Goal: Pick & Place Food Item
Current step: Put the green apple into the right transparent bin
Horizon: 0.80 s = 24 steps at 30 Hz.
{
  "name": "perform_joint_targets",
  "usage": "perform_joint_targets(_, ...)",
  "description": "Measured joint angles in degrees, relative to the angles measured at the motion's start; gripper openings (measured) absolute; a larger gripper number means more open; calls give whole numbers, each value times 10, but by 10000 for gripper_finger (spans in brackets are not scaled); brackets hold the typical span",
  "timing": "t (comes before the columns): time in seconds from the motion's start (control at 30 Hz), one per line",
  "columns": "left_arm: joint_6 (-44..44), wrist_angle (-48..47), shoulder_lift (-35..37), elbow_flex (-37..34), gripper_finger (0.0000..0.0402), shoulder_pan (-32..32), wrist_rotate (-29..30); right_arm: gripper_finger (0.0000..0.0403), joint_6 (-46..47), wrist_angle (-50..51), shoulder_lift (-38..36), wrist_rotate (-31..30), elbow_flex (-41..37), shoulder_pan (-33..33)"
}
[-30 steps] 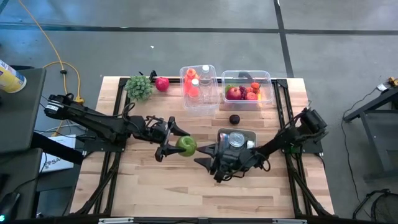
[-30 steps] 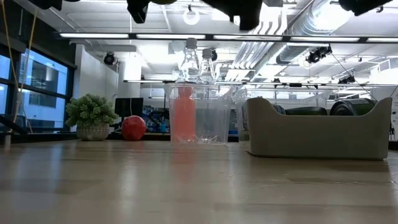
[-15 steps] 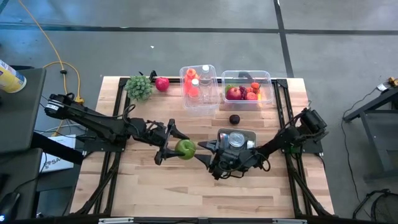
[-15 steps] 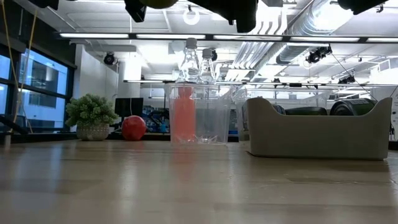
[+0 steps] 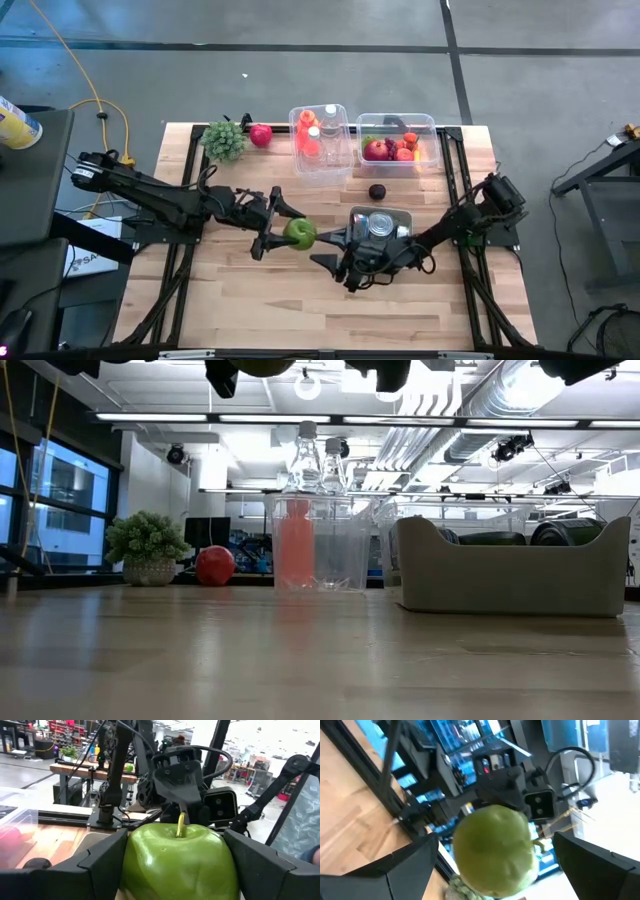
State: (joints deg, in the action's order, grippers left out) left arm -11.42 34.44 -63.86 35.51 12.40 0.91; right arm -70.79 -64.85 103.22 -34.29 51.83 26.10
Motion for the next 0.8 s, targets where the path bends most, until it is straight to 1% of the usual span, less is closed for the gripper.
perform_joint_targets(0.1,0,3,0,0,298,0,0,382,9,5,0,13,0,-3)
perform_joint_targets(0.3,-5,12,0,0,298,0,0,382,12,-3,0,18,5,-18)
perform_joint_targets(0.47,-6,9,0,0,298,0,0,382,51,37,0,29,30,-36)
perform_joint_targets(0.63,-11,19,0,0,298,0,1,382,61,61,0,48,49,-45)
perform_joint_targets(0.8,-7,19,-1,0,298,0,-4,382,67,114,0,71,63,-49)
